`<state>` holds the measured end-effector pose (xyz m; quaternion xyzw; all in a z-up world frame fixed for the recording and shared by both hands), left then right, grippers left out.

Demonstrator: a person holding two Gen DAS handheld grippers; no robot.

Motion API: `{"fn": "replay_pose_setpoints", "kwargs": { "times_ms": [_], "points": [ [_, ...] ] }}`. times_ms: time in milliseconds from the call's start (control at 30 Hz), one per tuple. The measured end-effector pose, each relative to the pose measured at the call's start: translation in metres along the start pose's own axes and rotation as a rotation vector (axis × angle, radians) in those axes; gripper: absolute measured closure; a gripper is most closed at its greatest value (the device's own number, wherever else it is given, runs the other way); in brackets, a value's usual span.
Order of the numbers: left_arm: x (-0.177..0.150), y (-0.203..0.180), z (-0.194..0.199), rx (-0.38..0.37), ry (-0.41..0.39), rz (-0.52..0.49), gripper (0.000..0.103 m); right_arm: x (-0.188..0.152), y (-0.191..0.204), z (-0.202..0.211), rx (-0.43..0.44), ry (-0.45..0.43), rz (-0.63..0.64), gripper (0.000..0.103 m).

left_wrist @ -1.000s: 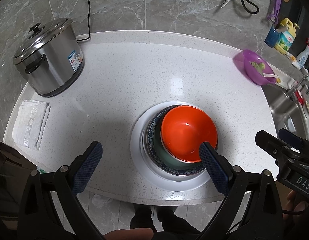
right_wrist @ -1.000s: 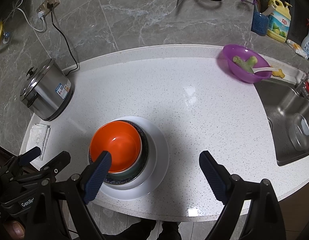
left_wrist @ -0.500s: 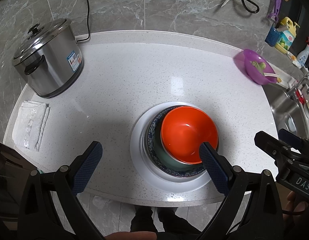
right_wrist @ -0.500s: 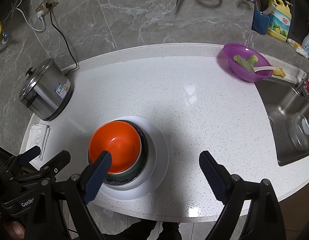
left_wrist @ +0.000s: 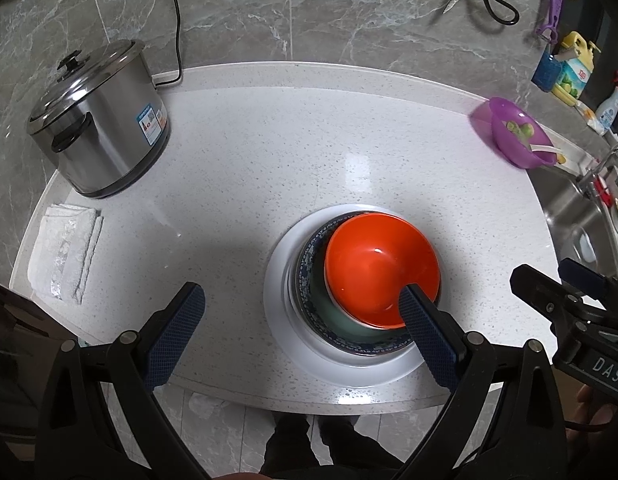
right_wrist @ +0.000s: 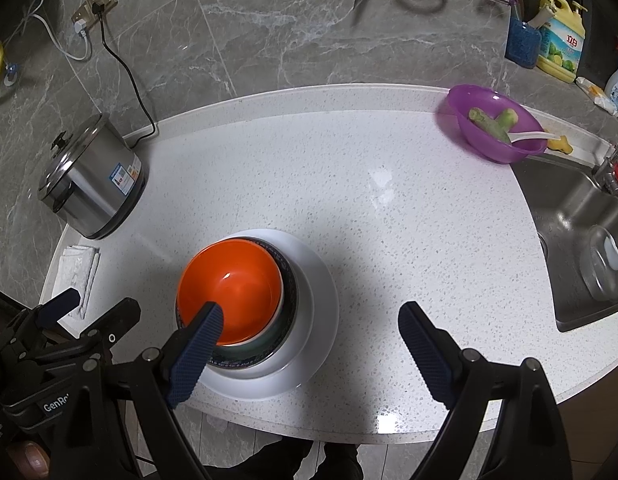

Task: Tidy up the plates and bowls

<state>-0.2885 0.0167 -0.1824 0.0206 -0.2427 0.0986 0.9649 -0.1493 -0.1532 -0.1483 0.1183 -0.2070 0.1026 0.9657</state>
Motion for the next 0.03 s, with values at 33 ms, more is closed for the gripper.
{"fn": "replay_pose_setpoints", "kwargs": {
  "times_ms": [33],
  "points": [
    [-0.0002,0.0001,0.0,-0.001,0.0,0.0,0.005,0.0005,0.0,-0.0002,0.001,0.001,0.001,0.012]
  ]
}}
Point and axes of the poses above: each gripper's, at about its wrist camera, not at the fingertips, and z roughly against the way its jaws point, y to its left, x to its top, the point moved 6 cm from there along -z, roughly the way its jaws point, and after that the axes turned 2 degrees about y, right-handed, at the moved point
